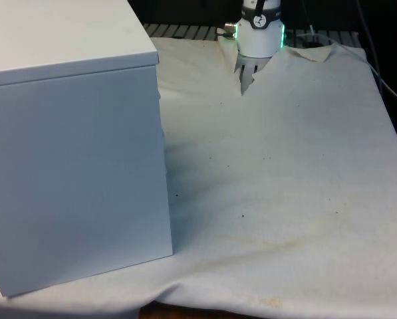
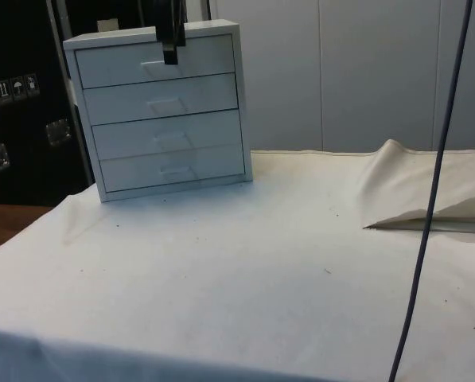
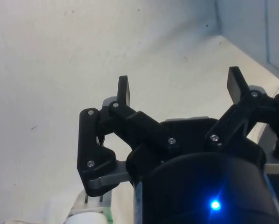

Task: Open the drawer, then close it.

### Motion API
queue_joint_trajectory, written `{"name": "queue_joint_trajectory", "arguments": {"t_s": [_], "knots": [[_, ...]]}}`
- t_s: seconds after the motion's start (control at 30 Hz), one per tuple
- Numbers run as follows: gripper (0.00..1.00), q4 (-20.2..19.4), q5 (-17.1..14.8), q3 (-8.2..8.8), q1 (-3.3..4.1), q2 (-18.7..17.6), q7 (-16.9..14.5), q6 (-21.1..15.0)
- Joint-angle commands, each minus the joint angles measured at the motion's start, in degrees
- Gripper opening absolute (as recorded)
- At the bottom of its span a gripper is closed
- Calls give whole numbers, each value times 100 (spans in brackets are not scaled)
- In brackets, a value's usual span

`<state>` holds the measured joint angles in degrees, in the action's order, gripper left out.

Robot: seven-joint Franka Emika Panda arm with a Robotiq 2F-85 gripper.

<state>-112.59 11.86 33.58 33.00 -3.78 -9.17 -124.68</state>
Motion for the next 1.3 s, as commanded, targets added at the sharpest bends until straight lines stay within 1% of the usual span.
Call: {"name": "queue_joint_trajectory", "arguments": {"t_s": [0.0, 0.03, 0.07, 0.1, 0.2, 0.27, 0.43, 0.47, 0.6, 0.63, 0.67, 0.8, 0.9, 0.93, 1.0, 1.07, 1.23, 1.27], "knots": [[100, 23, 74, 11, -6, -57, -6, -97], [100, 23, 103, 17, -6, -69, -6, -120], [100, 6, 57, 6, 0, -40, 0, -69], [100, 23, 115, 17, -6, -92, -6, -166], [100, 11, 126, 23, -17, -160, -6, -315], [100, 6, 132, 34, -23, -235, 0, -481], [100, 0, 138, 57, -23, -344, 0, -710], [100, 11, 183, 74, -17, -384, 0, -768], [100, 17, 344, 80, -11, -418, 6, -814], [100, 6, 281, 69, -17, -407, -6, -785], [100, 17, 390, 80, -11, -418, 11, -814], [100, 17, 630, 80, -6, -435, 29, -814], [100, 23, 762, 80, -6, -441, 34, -802], [100, 6, 665, 69, -11, -418, 6, -785], [100, 46, 871, 80, -6, -481, 52, -837], [100, 63, 945, 80, -11, -510, 74, -865], [100, 120, 1106, 92, -17, -607, 120, -951], [100, 92, 1026, 74, -17, -567, 80, -882]]}}
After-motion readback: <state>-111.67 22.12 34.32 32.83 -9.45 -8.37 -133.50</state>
